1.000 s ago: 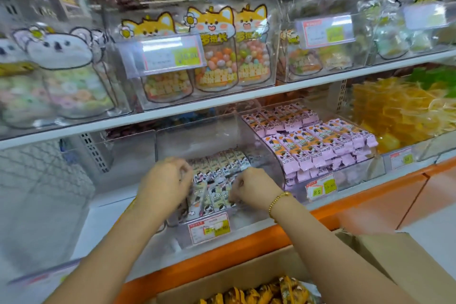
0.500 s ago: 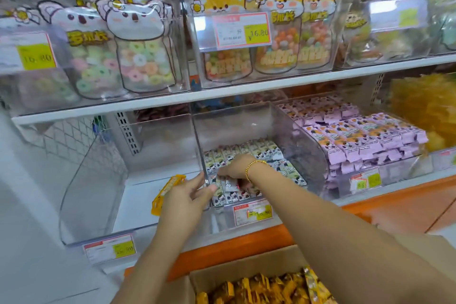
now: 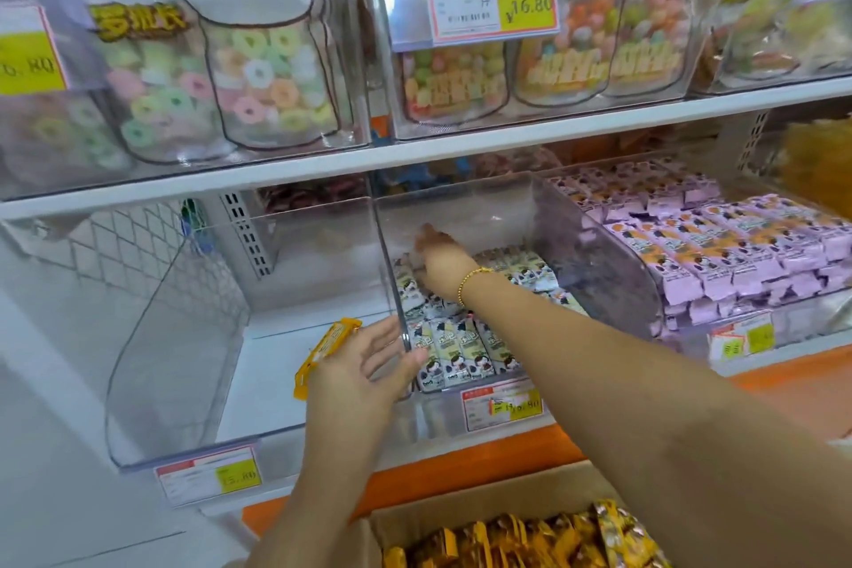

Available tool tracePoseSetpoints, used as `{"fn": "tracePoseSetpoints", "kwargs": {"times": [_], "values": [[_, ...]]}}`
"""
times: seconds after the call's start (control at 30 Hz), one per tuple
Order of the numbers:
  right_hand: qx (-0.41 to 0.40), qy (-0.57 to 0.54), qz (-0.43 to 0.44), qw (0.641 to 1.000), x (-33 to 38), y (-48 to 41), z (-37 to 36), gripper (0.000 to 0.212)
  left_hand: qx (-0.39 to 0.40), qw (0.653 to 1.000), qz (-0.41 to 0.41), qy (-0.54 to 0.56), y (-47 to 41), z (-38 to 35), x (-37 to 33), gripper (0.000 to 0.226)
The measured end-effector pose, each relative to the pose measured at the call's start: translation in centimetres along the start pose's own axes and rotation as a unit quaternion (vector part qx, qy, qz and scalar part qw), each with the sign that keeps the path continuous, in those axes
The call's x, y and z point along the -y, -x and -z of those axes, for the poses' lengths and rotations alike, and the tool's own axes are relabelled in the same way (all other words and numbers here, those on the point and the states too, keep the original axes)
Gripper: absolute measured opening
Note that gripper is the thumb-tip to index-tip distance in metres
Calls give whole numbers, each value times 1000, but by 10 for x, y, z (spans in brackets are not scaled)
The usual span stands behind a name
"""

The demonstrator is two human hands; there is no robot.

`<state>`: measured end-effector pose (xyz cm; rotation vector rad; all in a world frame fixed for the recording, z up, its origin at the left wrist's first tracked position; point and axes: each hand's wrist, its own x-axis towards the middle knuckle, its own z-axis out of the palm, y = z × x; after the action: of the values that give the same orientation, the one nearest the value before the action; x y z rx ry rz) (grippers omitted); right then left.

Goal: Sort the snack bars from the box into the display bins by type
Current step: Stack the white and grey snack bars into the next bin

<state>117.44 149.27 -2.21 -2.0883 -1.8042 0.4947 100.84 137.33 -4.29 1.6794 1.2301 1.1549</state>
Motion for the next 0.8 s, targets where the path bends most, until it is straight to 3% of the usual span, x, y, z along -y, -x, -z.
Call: {"fn": "tracePoseSetpoints", "kwargs": {"times": [0.07, 0.23, 0.4, 0.5, 0.63, 0.7, 0.8], "values": [[21, -41, -21, 999, 2, 0, -2, 26, -1, 1000, -8, -14, 1, 0, -1, 51], [56, -201, -15, 978, -7, 13, 6, 23, 5, 1000, -6, -16, 2, 1, -2, 49], [-34, -267, 49, 962, -14, 80, 32, 7, -4, 1000, -14, -27, 3, 2, -10, 37], [-58, -267, 121, 954, -31, 148, 47, 32, -72, 996, -43, -33, 19, -9, -9, 27], [-38, -249, 145, 957, -76, 222, 42, 36, -216, 974, -63, 17, 84, -45, 0, 11], [-16, -180, 121, 976, -115, 244, 25, 32, -187, 981, -55, 0, 123, -72, 15, 5], [31, -57, 16, 998, -195, 270, -17, 25, -53, 996, -17, -74, 182, -116, 47, 7]]}}
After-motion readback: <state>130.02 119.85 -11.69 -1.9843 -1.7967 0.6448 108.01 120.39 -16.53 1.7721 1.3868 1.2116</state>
